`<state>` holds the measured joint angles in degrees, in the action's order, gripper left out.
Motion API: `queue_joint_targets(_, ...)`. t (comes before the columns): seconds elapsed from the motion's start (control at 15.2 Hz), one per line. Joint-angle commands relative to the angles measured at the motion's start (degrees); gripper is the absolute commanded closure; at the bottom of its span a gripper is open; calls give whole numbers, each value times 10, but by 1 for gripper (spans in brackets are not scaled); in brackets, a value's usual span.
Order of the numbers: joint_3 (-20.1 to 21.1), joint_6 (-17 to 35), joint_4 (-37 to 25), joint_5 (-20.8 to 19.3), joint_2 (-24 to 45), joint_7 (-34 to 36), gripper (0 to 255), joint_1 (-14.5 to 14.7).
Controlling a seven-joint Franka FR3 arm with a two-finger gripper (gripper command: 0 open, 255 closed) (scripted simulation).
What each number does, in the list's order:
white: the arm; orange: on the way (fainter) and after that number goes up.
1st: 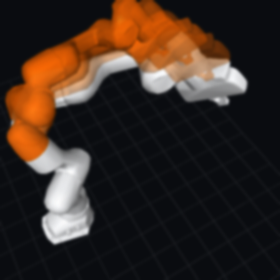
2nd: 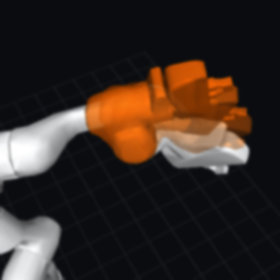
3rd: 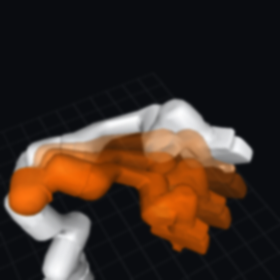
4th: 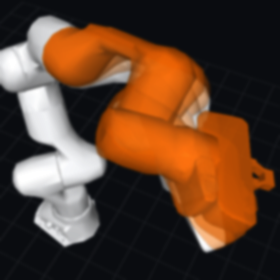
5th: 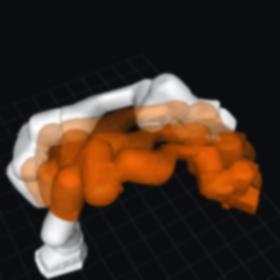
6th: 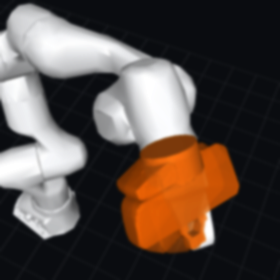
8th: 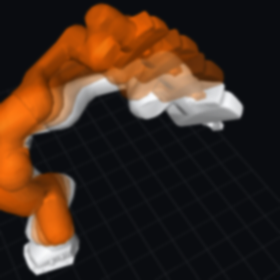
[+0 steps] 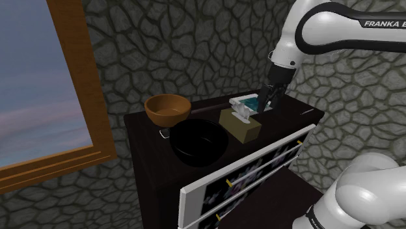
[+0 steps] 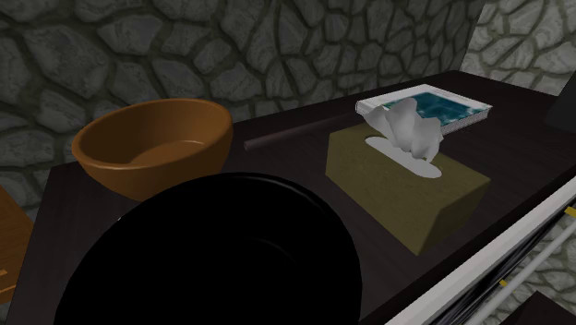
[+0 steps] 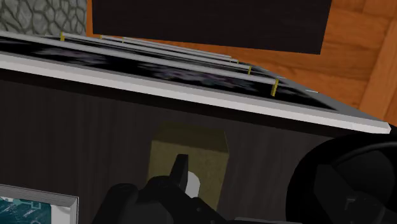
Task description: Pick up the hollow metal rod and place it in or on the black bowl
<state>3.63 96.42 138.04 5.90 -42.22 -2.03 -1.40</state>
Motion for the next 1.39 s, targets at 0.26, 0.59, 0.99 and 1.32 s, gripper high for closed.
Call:
queue_joint_targets(0.26,-64,54,1,-24,47,-138,0,11)
queue_joint_targets(0.59,-138,114,-31,-32,136,-311,0,33)
queue_joint_targets(0.99,-210,159,-115,3,273,-522,0,67)
queue_joint_targets(1.32,-244,162,-218,65,402,-697,0,82)
